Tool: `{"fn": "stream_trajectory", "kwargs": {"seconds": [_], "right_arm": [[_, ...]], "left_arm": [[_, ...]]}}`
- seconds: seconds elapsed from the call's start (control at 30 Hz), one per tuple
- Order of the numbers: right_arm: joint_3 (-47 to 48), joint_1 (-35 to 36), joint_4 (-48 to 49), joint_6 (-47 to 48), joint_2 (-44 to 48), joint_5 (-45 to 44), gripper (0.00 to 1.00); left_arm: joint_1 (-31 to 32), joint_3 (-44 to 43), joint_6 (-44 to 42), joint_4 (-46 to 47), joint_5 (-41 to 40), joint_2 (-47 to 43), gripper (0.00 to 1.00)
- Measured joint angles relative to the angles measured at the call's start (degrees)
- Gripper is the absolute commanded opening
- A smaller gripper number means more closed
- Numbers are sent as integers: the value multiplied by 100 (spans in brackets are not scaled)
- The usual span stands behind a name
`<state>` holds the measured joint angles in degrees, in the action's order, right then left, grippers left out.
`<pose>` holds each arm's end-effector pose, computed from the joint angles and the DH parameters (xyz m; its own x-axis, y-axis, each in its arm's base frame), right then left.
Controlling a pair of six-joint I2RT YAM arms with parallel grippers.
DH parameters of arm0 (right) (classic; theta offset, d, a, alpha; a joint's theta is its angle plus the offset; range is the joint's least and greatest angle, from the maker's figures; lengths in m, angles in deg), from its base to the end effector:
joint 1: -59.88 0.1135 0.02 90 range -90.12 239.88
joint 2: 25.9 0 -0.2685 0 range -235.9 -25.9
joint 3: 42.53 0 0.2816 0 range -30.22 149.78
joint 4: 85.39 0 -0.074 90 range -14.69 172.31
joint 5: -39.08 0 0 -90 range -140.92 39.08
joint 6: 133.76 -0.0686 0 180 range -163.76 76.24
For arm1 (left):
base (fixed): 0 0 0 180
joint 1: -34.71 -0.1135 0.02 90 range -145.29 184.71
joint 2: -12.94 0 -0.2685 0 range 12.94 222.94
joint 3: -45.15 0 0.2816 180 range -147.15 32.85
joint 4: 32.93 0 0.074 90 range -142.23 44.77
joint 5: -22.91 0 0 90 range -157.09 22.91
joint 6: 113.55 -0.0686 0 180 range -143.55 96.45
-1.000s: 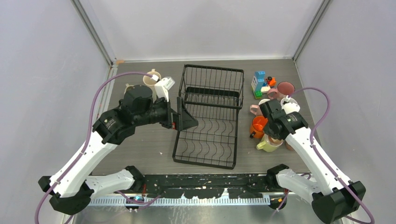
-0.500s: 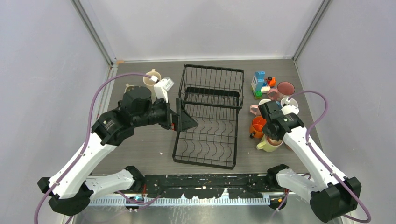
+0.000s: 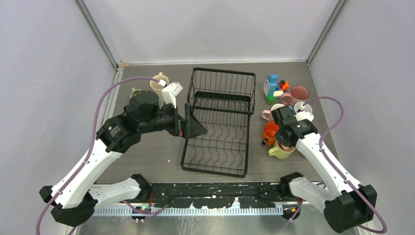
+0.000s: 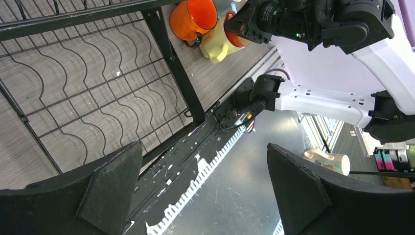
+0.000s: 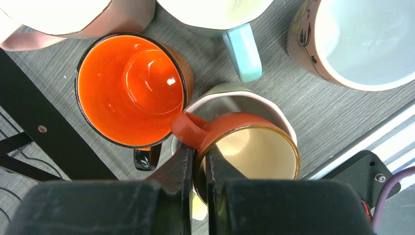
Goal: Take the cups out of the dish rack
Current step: Place the cup into the cup.
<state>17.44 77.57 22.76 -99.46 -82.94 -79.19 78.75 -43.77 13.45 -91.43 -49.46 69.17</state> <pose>0.2038 0.0309 0.2278 -0.5880 0.5761 -0.5678 0.6750 0.7362 0.0481 0.1532 -0.1771 0.4281 -0.7666 -0.0565 -0.6396 0.4973 0.5779 -0.6471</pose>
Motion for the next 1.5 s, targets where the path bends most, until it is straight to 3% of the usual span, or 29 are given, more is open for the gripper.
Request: {"fn": "stream_trajectory", "kwargs": {"seconds": [0.4,1.27,1.5], "right_arm": [[-9,-20,-24,-24,9,66,29],[608,-26,-579,-44,551,199,40],[1128,-26,-977,-11,804,243,52]], "left_arm": [[0,26,4,2,46,0,100],[0,122,7,9,98,0,100],[0,122,4,9,94,0,100]]}}
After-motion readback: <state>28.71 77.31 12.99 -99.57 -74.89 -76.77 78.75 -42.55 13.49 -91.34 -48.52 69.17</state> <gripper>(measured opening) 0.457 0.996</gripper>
